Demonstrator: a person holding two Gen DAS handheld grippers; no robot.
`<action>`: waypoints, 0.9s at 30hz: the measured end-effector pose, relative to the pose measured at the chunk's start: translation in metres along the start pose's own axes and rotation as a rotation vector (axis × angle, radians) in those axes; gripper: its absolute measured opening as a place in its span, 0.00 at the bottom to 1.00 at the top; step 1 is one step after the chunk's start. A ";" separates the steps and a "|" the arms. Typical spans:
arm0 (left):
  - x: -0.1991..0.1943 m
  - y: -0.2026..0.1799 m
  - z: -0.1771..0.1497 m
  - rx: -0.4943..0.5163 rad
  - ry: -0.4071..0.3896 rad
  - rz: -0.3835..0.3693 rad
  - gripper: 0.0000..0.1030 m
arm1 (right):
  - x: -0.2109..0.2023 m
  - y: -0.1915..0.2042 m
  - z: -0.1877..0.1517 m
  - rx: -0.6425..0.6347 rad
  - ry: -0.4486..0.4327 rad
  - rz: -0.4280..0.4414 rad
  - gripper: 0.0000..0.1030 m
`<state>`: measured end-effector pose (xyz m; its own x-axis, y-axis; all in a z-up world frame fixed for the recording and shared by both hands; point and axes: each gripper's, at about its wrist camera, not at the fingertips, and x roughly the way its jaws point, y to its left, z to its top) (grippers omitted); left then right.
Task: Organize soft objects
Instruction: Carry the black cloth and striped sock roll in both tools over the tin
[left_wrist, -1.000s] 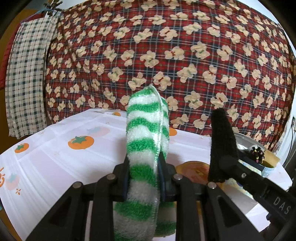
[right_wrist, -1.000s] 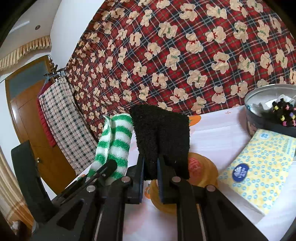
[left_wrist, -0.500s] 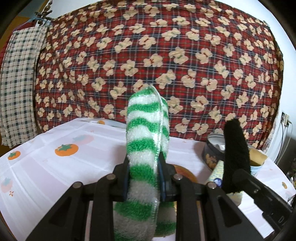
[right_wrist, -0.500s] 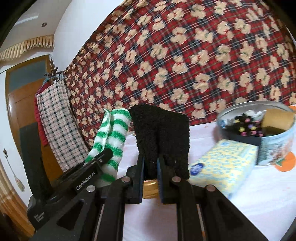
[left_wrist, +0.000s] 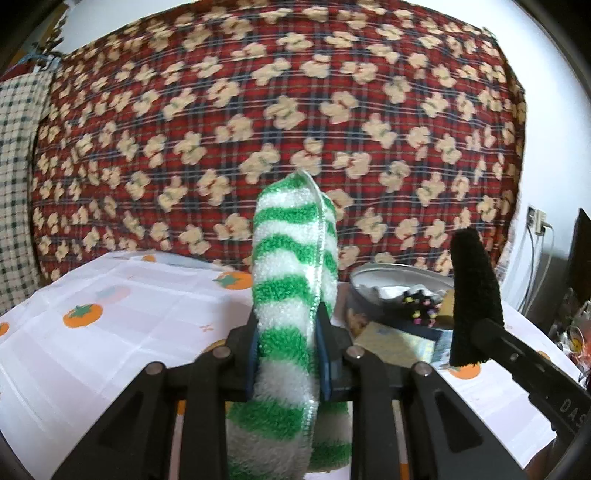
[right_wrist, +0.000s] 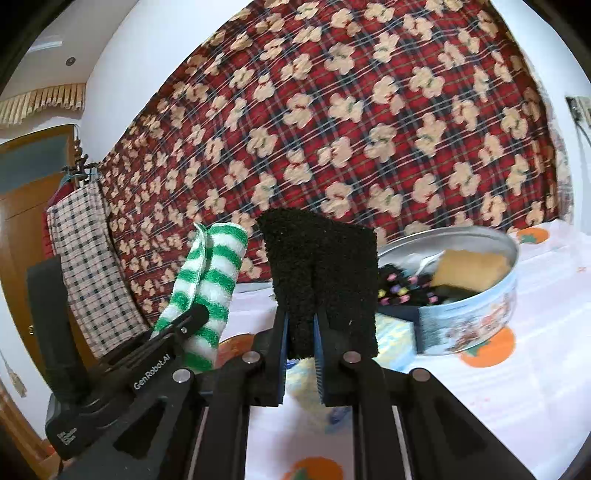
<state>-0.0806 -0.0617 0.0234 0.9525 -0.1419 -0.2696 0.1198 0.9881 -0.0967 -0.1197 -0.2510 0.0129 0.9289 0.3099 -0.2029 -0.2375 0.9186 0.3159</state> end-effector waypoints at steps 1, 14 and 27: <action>0.001 -0.004 0.001 0.005 -0.001 -0.008 0.23 | -0.003 -0.003 0.002 -0.004 -0.007 -0.011 0.13; 0.018 -0.070 0.023 0.054 -0.029 -0.136 0.23 | -0.019 -0.057 0.040 -0.042 -0.082 -0.173 0.13; 0.064 -0.117 0.039 0.029 -0.002 -0.200 0.23 | 0.018 -0.110 0.086 -0.076 -0.114 -0.304 0.13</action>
<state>-0.0225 -0.1837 0.0548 0.9094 -0.3356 -0.2456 0.3150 0.9415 -0.1201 -0.0528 -0.3678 0.0540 0.9852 -0.0064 -0.1713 0.0386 0.9819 0.1855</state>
